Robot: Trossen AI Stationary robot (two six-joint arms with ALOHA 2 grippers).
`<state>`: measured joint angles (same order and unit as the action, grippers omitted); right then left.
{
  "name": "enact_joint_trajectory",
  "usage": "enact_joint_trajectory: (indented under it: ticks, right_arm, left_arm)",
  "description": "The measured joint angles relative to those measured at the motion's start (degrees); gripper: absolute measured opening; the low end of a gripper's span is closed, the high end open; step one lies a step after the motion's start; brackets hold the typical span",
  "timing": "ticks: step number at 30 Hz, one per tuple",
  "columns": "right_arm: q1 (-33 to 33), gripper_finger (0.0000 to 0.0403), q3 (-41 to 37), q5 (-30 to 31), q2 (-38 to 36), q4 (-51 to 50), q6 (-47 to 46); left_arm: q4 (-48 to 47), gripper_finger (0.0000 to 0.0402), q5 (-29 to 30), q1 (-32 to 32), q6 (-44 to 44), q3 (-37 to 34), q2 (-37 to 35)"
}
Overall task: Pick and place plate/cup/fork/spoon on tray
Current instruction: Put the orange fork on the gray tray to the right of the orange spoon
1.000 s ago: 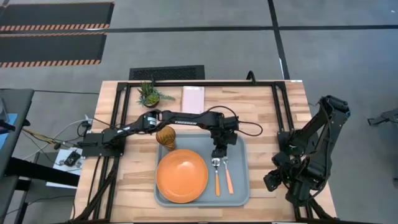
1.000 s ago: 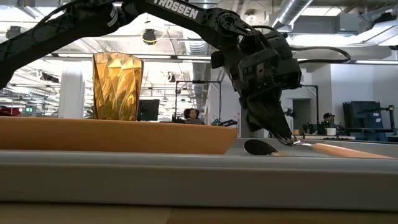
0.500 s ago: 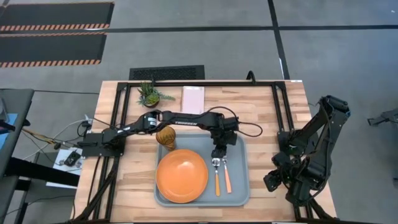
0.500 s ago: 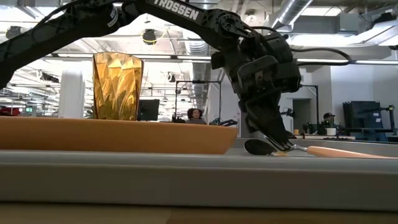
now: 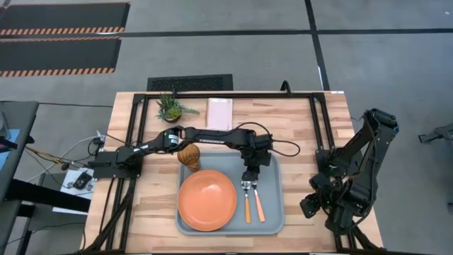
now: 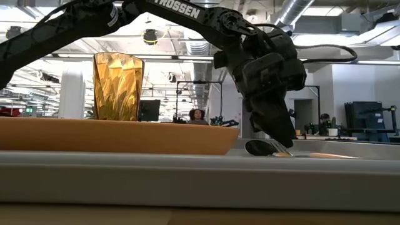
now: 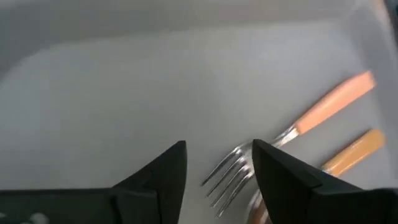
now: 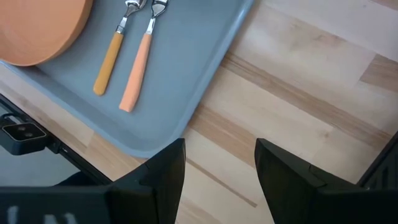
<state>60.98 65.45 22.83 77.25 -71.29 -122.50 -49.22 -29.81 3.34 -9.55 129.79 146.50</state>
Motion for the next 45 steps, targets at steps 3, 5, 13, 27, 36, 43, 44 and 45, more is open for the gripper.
enact_joint_trajectory:
  ticks: [3,5,13,27,36,43,44,45]
  right_arm:
    - [-0.30,0.0214,0.00,0.00,0.00,-0.01,1.26]
    - [-0.95,0.0214,0.00,-0.15,0.00,0.14,3.04]
    - [-9.33,0.0214,0.02,-0.15,1.97,7.59,19.04]
    - [-34.52,0.0214,0.02,-5.23,13.00,23.01,55.72]
    - [-50.86,0.0214,0.02,-18.27,19.03,34.16,79.66]
    - [-53.18,0.0214,0.00,-20.11,25.31,35.48,83.95]
    - [-53.27,0.0214,-0.09,-20.13,25.46,35.35,83.70]
    - [-53.27,0.0214,-0.09,-19.94,25.40,35.49,83.70]
  left_arm:
    - [-0.18,0.0173,-3.46,0.66,3.52,2.74,-0.20]
    - [-1.56,0.0174,-7.94,1.56,6.41,5.17,-0.68]
    - [-3.91,0.0163,-23.70,7.07,14.10,5.21,-14.54]
    - [-2.50,0.0157,-4.67,9.96,15.37,5.22,-44.92]
    - [-5.90,0.0157,9.88,10.01,11.40,5.23,-56.76]
    - [-9.05,0.0157,15.13,10.02,11.13,5.23,-58.97]
    - [-9.37,0.0157,15.20,10.01,11.13,5.21,-58.96]
    - [-9.80,0.0157,15.22,10.01,11.14,5.21,-58.92]
